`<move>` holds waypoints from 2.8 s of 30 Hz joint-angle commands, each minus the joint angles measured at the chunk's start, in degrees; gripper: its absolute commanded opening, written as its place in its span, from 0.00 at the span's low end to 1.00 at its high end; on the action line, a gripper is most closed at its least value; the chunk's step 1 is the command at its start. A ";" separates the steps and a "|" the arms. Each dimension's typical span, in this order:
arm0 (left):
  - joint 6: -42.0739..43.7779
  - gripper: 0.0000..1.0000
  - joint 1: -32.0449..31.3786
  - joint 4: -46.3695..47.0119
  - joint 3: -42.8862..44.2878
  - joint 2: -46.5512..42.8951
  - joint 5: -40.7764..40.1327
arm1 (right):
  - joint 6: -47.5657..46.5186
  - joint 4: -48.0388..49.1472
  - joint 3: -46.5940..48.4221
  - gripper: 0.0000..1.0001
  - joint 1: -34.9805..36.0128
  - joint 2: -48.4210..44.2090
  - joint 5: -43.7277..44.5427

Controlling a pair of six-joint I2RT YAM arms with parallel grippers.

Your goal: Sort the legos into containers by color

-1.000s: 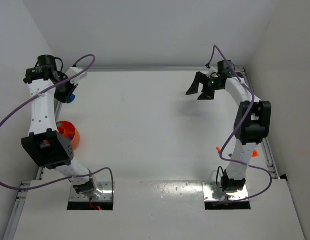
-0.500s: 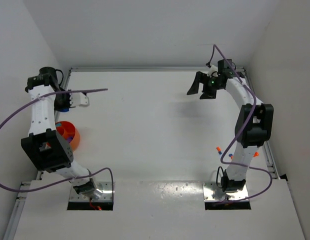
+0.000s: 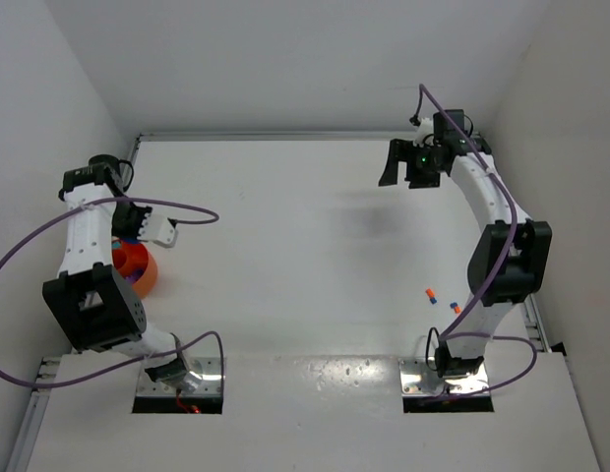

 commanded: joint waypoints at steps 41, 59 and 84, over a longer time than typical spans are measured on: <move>-0.17 0.37 -1.83 -0.86 12.65 8.82 5.34 | -2.14 -0.99 -3.40 0.94 2.13 -3.74 2.81; -92.19 0.44 -27.23 18.91 34.21 27.20 55.00 | -31.56 -16.98 -25.19 0.84 -7.28 -27.11 17.13; -113.04 1.00 -25.74 53.10 17.25 21.75 37.38 | -58.39 -24.02 -39.70 0.51 -6.49 -30.82 18.28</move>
